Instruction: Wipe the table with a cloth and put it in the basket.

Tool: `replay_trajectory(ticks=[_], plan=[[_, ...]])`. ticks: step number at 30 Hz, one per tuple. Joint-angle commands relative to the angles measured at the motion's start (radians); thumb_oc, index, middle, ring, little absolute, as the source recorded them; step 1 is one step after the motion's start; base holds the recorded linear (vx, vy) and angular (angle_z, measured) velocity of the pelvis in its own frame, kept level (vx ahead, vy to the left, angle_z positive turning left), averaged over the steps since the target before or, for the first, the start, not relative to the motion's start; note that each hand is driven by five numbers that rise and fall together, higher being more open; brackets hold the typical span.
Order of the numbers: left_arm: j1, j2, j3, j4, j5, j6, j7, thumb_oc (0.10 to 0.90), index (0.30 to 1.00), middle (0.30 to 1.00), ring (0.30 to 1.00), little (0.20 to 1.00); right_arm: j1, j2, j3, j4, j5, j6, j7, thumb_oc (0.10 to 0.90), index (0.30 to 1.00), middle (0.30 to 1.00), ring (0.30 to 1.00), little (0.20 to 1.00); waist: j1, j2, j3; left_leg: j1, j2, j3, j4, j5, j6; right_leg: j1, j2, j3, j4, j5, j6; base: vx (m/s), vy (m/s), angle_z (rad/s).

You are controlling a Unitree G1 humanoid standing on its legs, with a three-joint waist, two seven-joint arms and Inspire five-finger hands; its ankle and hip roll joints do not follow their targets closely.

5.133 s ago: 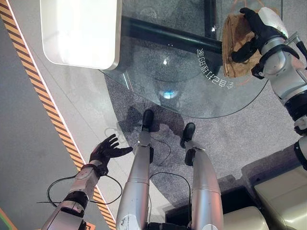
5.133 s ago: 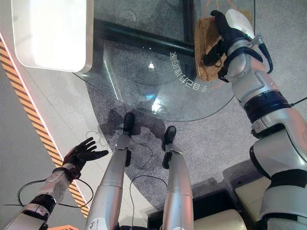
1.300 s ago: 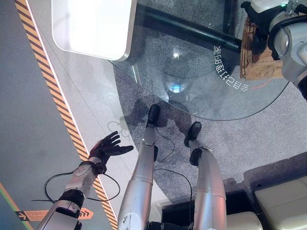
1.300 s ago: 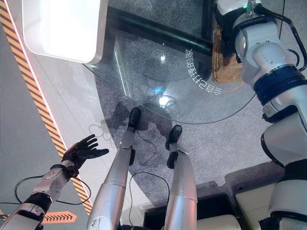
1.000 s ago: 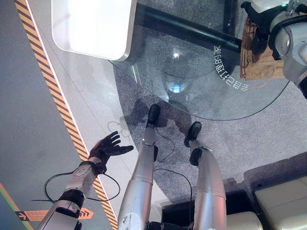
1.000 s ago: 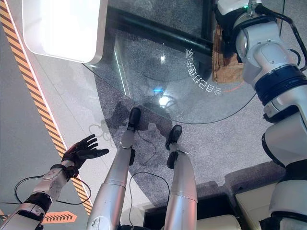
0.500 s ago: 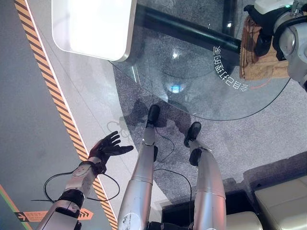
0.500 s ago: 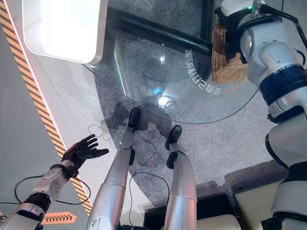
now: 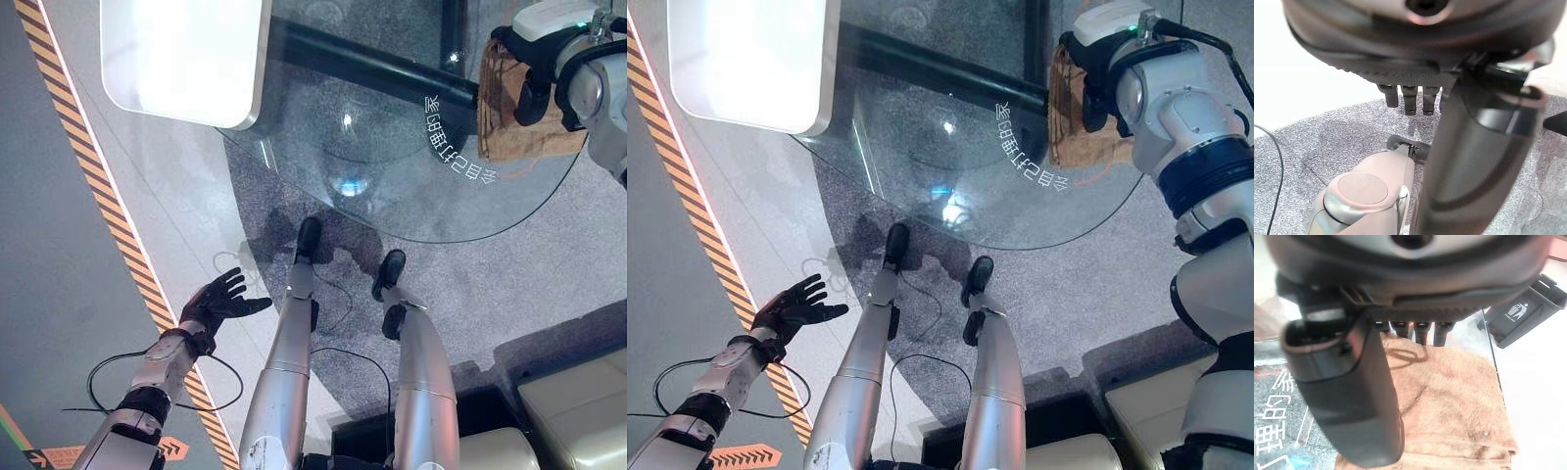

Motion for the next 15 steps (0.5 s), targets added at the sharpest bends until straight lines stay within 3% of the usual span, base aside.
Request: replay_trajectory(ticks=[1, 11, 15], plan=[[0.081, 0.04, 0.011, 0.023, 0.016, -0.013, -0.01, 0.8, 0.9, 0.9, 0.9, 0.9, -0.011, -0.07, 0.044, -0.011, 0.019, 0.006, -0.007, 0.8, 0.9, 0.9, 0.9, 0.9, 0.002, 0.0, -0.018, 0.029, -0.061, 0.1, 0.081, -0.123, 0.077, 0.06, 0.063, -0.052, -0.199, 0.123, 0.007, 0.0, 0.0, 0.0], [0.07, 0.033, -0.006, 0.021, 0.006, -0.01, -0.004, 0.8, 0.9, 0.9, 0.9, 0.9, -0.001, -0.045, 0.028, 0.003, 0.006, -0.023, -0.049, 0.8, 0.9, 0.9, 0.9, 0.9, 0.007, 0.02, -0.018, 0.009, -0.066, 0.101, 0.076, -0.115, 0.075, 0.037, 0.057, -0.054, -0.196, 0.121, 0.007, 0.01, 0.002, 0.0], [0.07, 0.027, -0.007, 0.017, 0.006, -0.012, -0.003, 0.8, 0.9, 0.9, 0.9, 0.9, -0.006, -0.039, 0.034, -0.02, 0.002, -0.003, -0.048, 0.8, 0.9, 0.9, 0.9, 0.9, 0.008, 0.026, -0.018, -0.004, -0.066, 0.102, 0.076, -0.112, 0.075, 0.025, 0.056, -0.053, -0.189, 0.116, 0.005, 0.01, 0.005, 0.0]])
